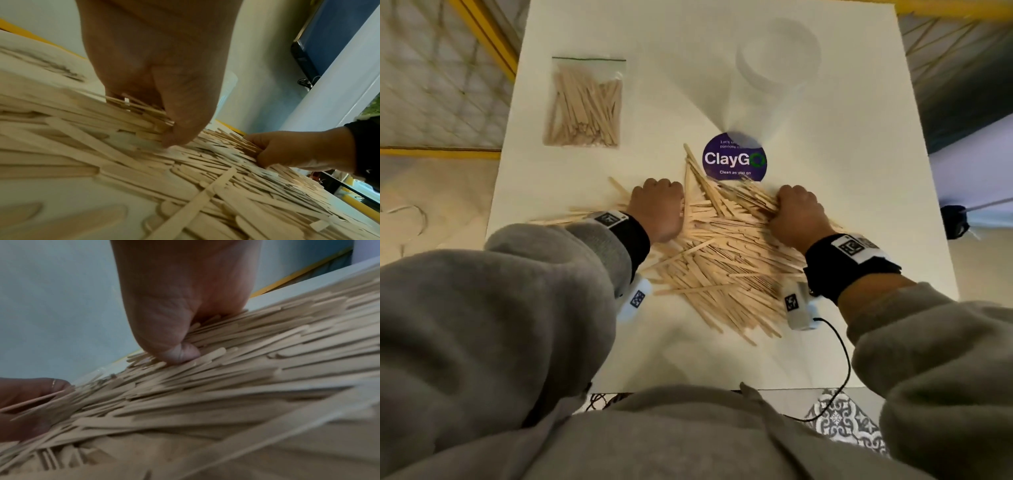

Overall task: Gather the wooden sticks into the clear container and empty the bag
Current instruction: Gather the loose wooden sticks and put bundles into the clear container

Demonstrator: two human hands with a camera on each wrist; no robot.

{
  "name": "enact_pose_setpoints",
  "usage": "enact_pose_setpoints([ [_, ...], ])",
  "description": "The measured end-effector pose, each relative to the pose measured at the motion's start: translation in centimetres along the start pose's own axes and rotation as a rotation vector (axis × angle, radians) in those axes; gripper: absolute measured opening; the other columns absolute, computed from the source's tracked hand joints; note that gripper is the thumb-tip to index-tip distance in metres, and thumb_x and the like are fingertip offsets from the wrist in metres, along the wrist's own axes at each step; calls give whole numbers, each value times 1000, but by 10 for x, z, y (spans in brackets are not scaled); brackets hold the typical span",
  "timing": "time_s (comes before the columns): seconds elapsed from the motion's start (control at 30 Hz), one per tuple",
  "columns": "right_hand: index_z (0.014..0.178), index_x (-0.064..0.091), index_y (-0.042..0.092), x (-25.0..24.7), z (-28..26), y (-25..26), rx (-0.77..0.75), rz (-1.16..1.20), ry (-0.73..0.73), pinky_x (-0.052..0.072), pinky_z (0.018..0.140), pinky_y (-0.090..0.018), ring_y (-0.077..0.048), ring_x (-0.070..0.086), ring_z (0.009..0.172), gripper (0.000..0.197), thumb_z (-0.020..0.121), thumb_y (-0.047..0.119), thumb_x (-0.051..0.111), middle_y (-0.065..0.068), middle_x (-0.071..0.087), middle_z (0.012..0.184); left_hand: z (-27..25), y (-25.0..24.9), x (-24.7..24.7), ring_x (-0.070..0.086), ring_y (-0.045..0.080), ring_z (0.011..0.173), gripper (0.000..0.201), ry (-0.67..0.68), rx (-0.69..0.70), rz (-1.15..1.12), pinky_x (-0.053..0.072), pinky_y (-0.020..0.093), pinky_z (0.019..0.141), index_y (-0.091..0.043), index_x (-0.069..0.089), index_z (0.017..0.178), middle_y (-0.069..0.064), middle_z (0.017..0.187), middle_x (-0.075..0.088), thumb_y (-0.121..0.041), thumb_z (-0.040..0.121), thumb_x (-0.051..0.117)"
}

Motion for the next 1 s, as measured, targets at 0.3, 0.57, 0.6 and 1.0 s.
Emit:
enact_pose_setpoints([
  [0.3,103,44,9,-26,-24,-14,-22,258,41,33,71,-32,-28,49,84,17,91,18,52,-14,52,98,-15,6,-18,54,40,89,24,-87,146,-213,34,37,70,-1,44,112,22,101,59,-14,92,48],
  [0.57,92,58,21,-76,-42,15,-79,854,-181,39,70,-27,-8,53,73,24,77,21,77,15,60,75,-24,-30,-50,52,27,93,25,-118,163,-714,40,33,76,-1,49,110,13,103,52,-21,99,38],
  [0.6,88,59,21,-80,-44,22,-85,931,-187,37,64,-23,-2,50,61,25,74,20,80,21,57,60,-26,-40,-56,49,24,91,23,-139,171,-752,36,29,72,-2,49,110,11,103,50,-19,99,38],
  [1.0,104,69,3,-73,-28,52,-127,1317,-60,58,85,-49,-31,72,89,50,66,33,83,-15,75,93,-15,-118,-55,54,21,116,32,-188,301,-823,46,39,96,-12,48,124,8,123,59,-19,93,43],
])
Point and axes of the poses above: each hand's wrist, its own z-axis towards the middle knuckle, its own x-axis out of the palm, y = z × x, the point moved 10 cm from there along z, towards the middle knuckle
